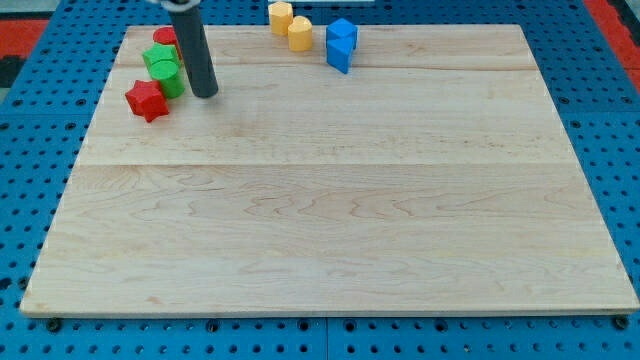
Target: Move the yellow heart towards the green star
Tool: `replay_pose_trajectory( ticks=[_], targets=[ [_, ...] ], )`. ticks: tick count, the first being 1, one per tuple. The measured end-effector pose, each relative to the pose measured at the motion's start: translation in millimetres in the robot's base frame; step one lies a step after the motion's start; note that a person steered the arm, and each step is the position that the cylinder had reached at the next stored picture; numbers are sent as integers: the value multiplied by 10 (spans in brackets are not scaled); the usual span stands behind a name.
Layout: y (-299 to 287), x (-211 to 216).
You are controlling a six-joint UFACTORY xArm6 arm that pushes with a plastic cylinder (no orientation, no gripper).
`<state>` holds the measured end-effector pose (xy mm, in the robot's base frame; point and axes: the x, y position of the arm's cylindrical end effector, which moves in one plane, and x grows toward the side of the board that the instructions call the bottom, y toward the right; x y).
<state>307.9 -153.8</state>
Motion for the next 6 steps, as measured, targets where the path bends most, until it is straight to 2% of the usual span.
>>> replay_pose_trajectory(
  ticks=[2, 3, 4, 5, 6],
  targets=[
    [-303, 9],
    [262, 49],
    [1399, 42],
    [2758, -271],
    [3235, -1121]
  ],
)
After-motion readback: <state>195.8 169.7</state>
